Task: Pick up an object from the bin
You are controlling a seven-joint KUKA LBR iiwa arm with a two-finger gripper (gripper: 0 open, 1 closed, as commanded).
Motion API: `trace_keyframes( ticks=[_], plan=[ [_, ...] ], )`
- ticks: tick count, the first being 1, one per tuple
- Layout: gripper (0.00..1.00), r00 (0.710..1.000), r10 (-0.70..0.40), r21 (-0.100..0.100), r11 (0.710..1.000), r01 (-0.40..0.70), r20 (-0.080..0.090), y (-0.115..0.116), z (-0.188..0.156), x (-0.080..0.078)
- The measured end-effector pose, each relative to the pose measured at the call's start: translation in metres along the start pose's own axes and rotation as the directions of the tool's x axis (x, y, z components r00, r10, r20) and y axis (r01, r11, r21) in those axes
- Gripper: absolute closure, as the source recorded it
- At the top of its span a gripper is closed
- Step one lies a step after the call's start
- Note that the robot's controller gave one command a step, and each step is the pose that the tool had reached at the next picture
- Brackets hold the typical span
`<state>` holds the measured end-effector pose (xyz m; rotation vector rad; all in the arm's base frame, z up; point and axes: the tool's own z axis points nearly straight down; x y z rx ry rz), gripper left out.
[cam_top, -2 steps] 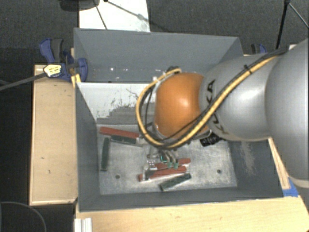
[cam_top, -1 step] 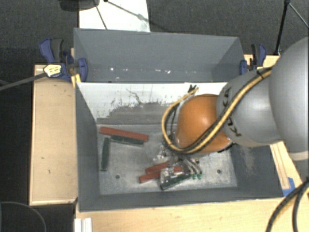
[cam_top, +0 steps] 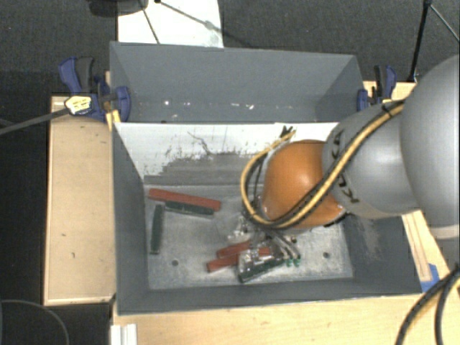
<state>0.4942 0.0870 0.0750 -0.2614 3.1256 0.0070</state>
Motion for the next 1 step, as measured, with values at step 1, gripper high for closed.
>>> trace_keyframes(
  ticks=[1],
  plan=[
    [1.00, 1.000, -0.009, 0.004, 1.000, 0.009, 0.005, -0.0134, -0.1598, -0.0264]
  ],
)
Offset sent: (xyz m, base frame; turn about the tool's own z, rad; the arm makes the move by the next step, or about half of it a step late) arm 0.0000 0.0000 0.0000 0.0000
